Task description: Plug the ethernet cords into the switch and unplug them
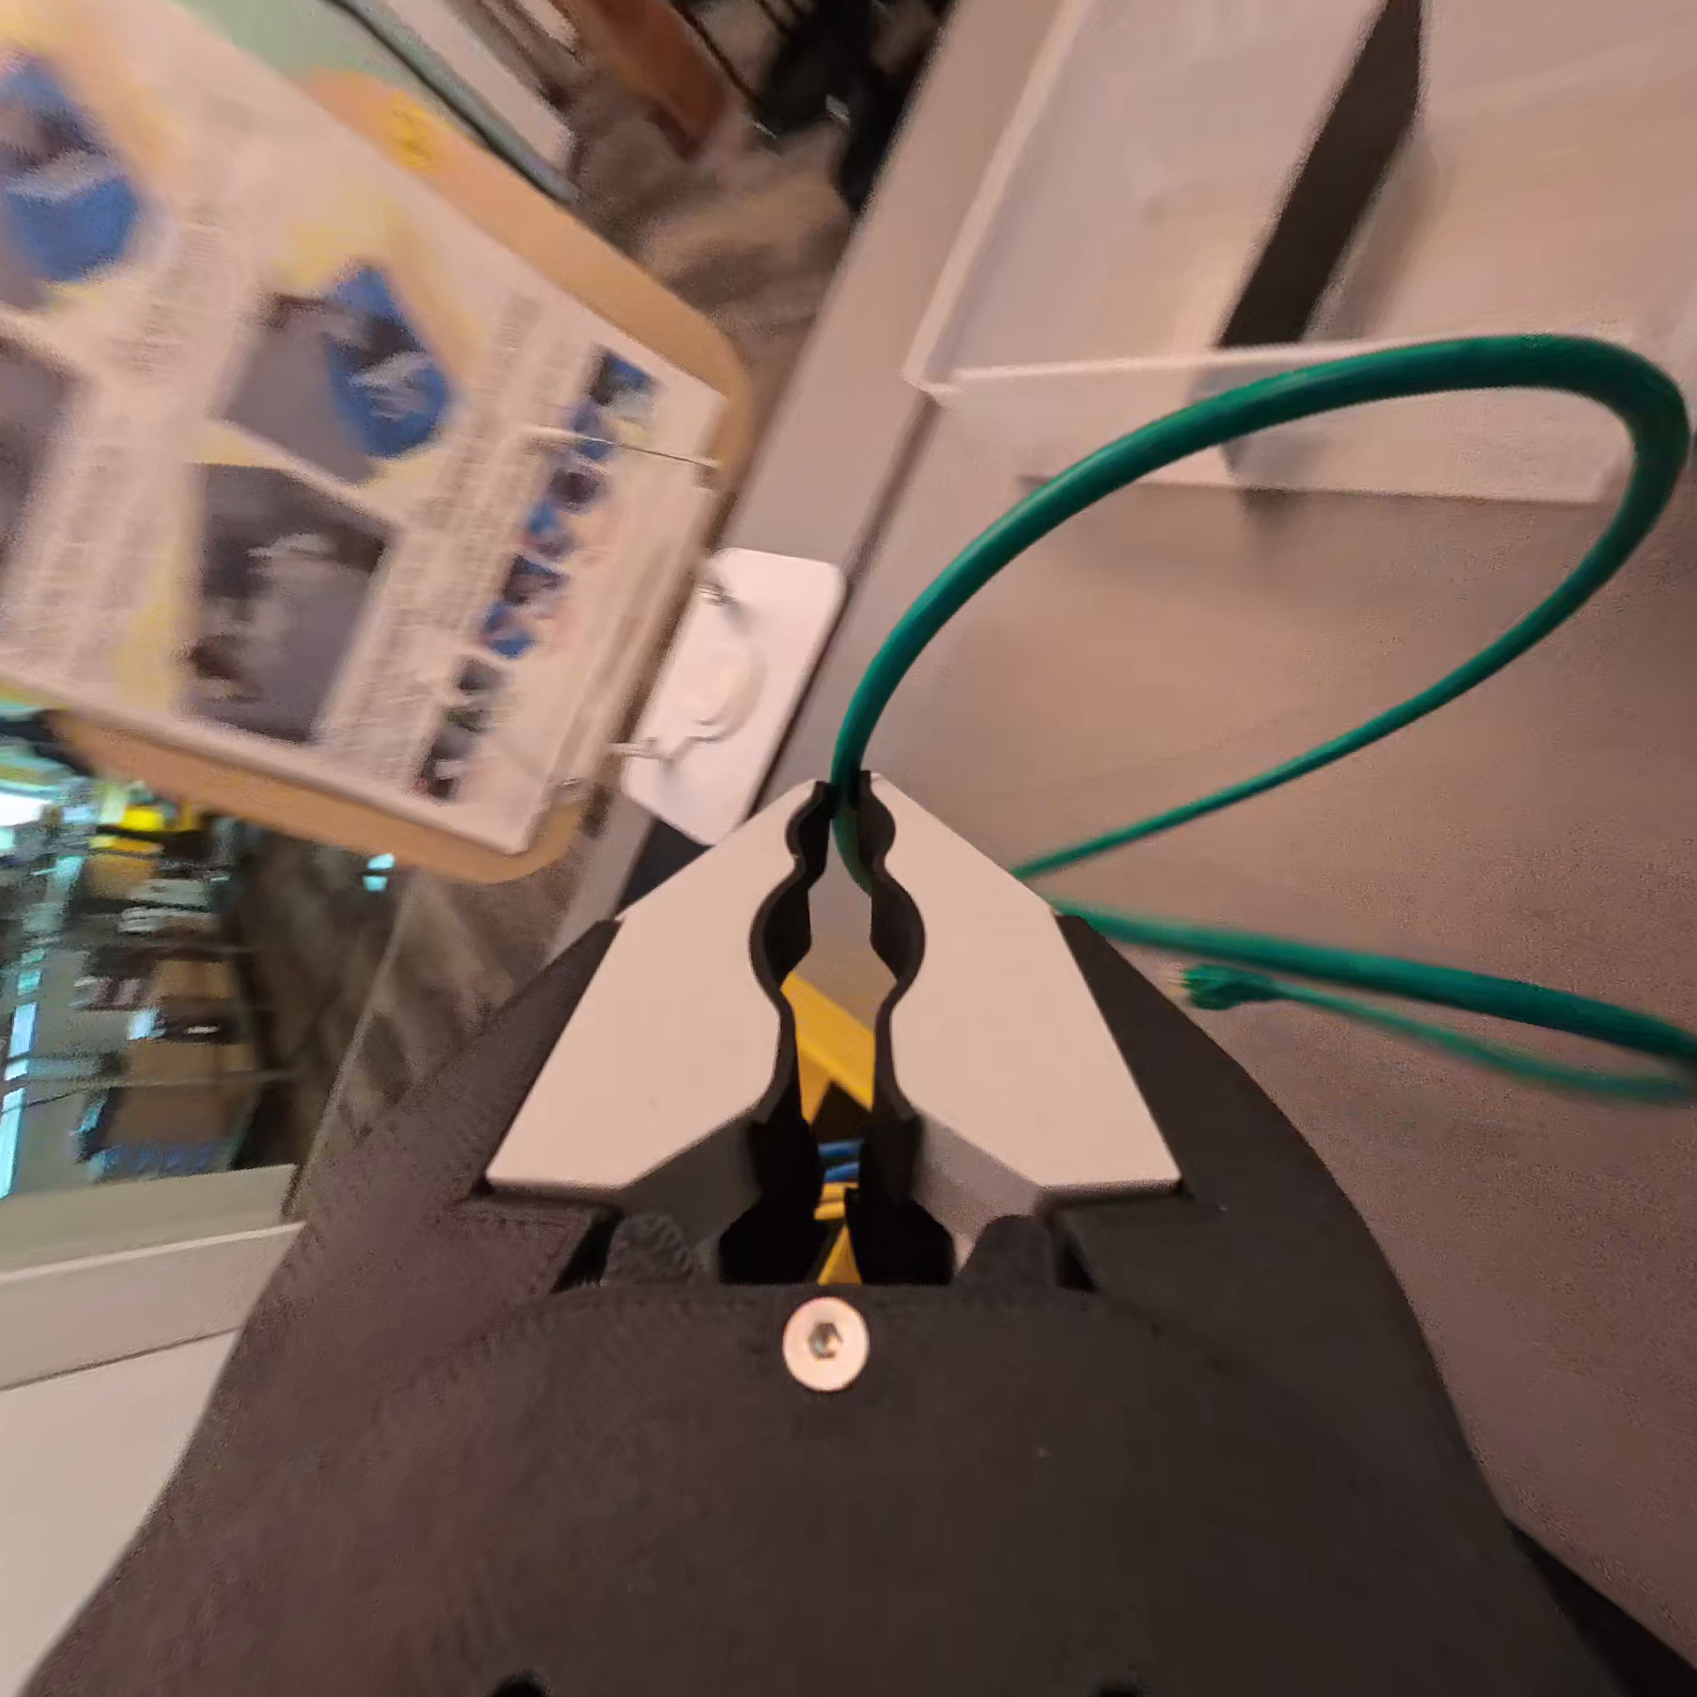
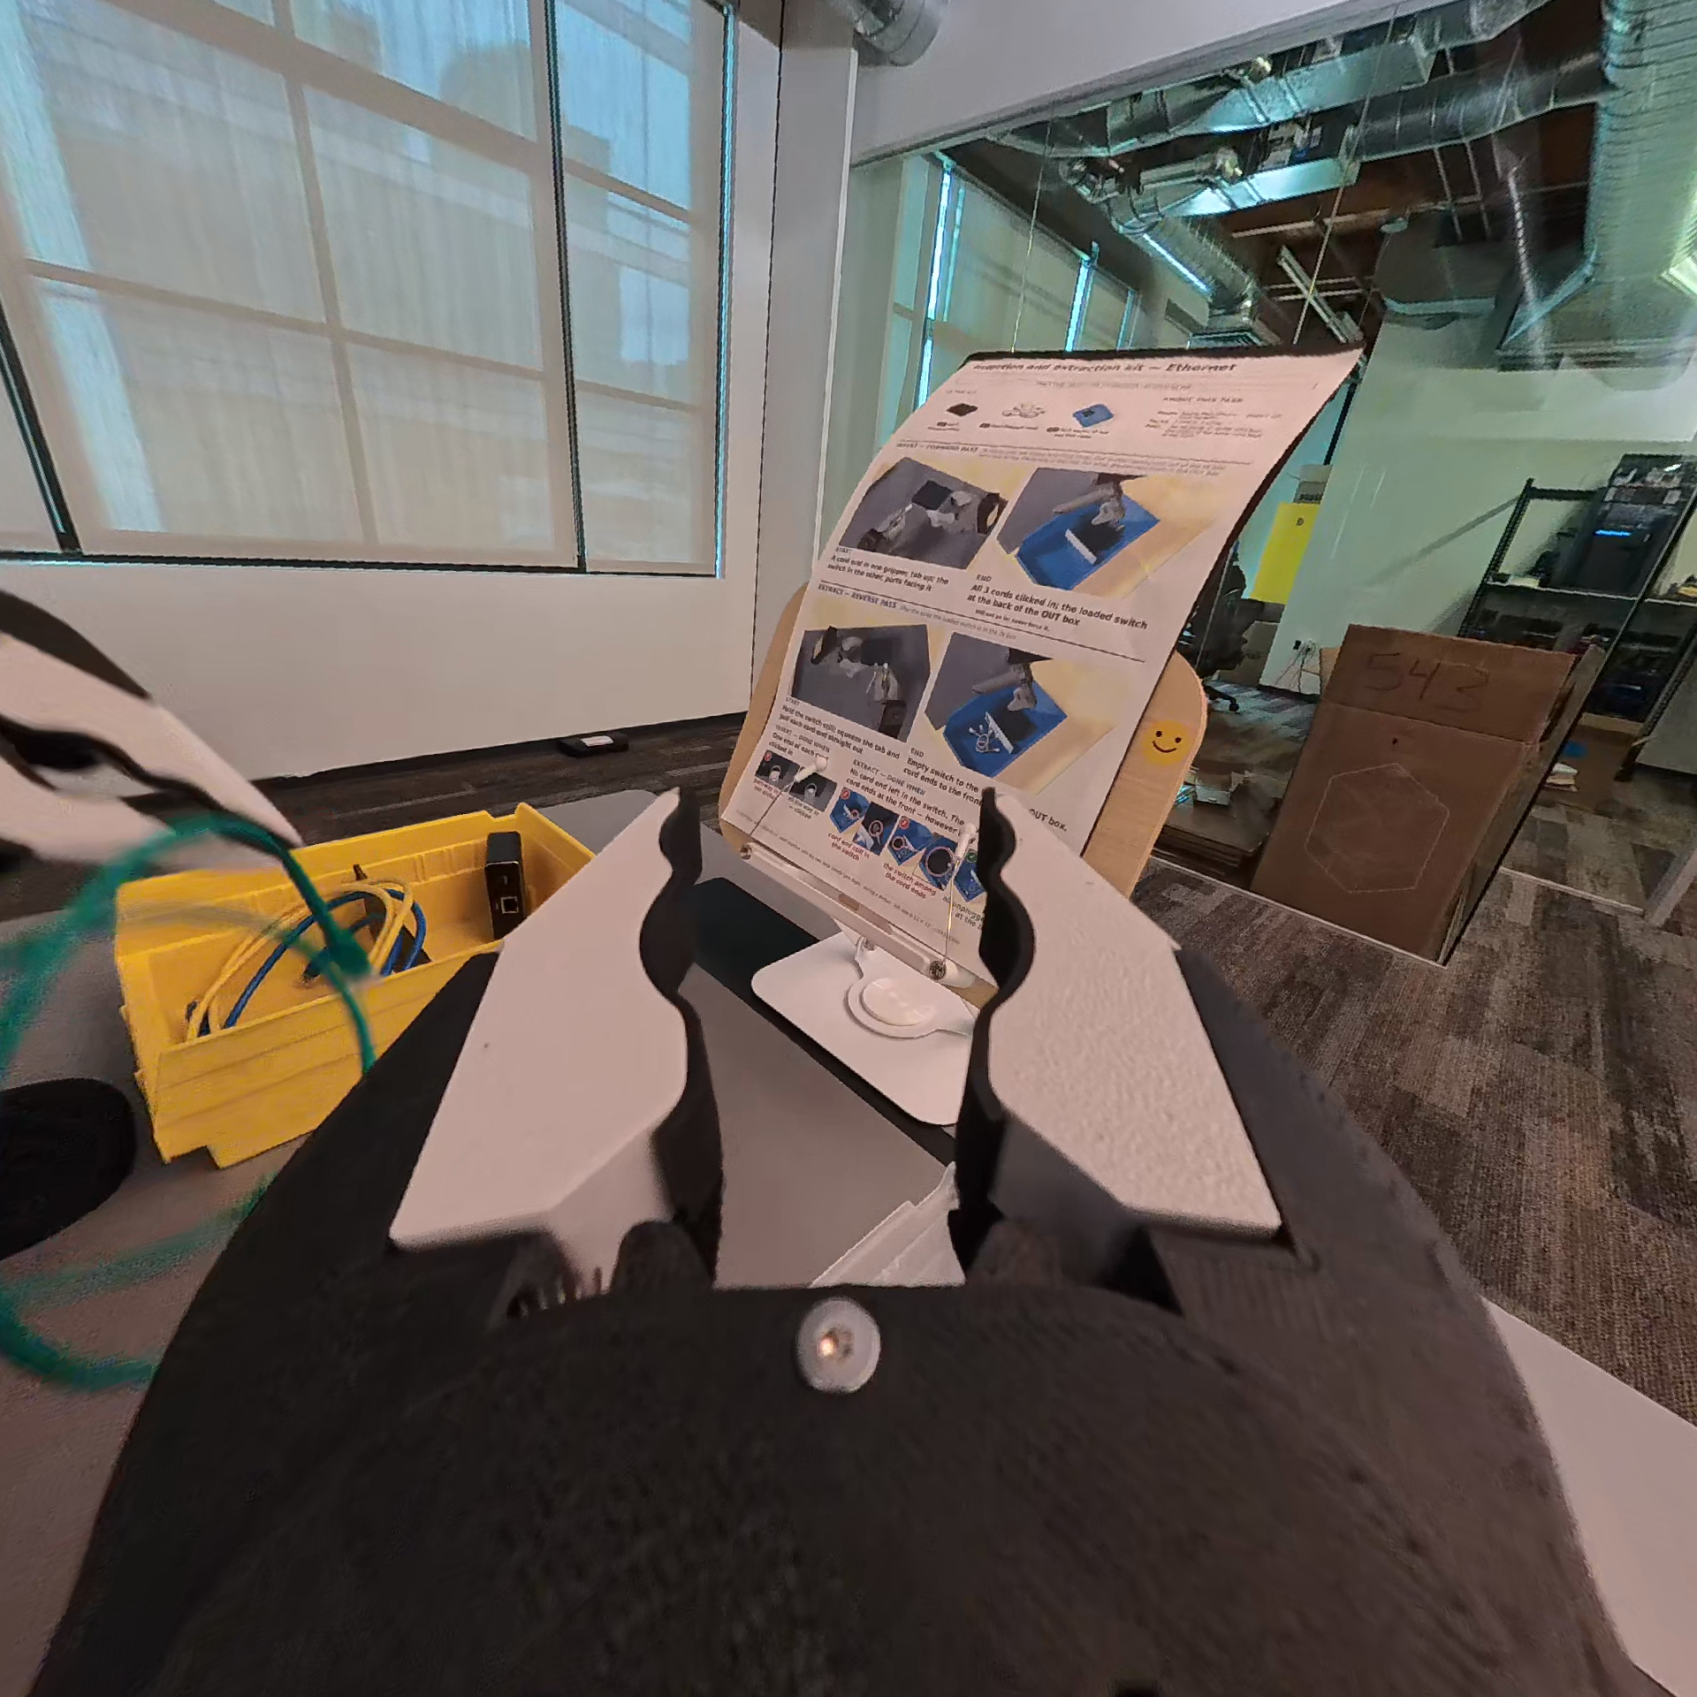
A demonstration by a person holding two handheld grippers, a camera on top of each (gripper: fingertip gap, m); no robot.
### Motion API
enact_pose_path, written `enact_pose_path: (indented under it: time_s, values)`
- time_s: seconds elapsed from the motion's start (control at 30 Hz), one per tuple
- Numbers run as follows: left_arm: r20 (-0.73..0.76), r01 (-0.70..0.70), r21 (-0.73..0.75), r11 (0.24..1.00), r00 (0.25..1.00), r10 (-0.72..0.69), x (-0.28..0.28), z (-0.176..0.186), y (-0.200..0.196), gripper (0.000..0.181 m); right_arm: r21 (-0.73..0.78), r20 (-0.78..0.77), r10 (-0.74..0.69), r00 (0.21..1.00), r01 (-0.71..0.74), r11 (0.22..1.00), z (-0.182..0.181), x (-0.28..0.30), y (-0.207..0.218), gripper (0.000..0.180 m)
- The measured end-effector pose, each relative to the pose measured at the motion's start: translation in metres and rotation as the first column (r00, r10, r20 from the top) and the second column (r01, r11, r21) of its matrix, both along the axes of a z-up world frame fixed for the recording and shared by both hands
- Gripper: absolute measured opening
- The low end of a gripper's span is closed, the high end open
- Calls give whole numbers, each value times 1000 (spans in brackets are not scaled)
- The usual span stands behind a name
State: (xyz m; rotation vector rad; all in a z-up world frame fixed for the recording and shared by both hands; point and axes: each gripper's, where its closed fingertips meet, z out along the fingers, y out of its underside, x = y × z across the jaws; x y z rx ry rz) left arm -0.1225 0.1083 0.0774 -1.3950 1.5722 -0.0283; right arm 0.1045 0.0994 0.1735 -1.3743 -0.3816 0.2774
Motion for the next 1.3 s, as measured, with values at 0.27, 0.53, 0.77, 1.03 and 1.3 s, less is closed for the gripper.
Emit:
enact_pose_path:
  time_s: [0.27,0.53,0.77,1.03,1.3]
  values:
    - [-163,1,-273,962,985,-47,92,-131,14,4,-13,27,-35,999,36,999,-4,7,2,60]
    - [-197,-161,-276,947,974,108,92,-167,54,25,-94,72,-37,997,44,995,-27,4,20,60]
    - [-75,-251,-149,956,967,242,1,-52,76,49,-73,85,-29,996,36,997,-24,-3,19,60]
    - [-164,-335,-247,909,939,302,-173,-77,116,43,-101,79,-3,997,11,995,-31,-8,23,60]
    - [-196,-288,-421,860,955,223,-179,-144,144,50,-134,60,38,997,-30,990,-39,-16,28,60]
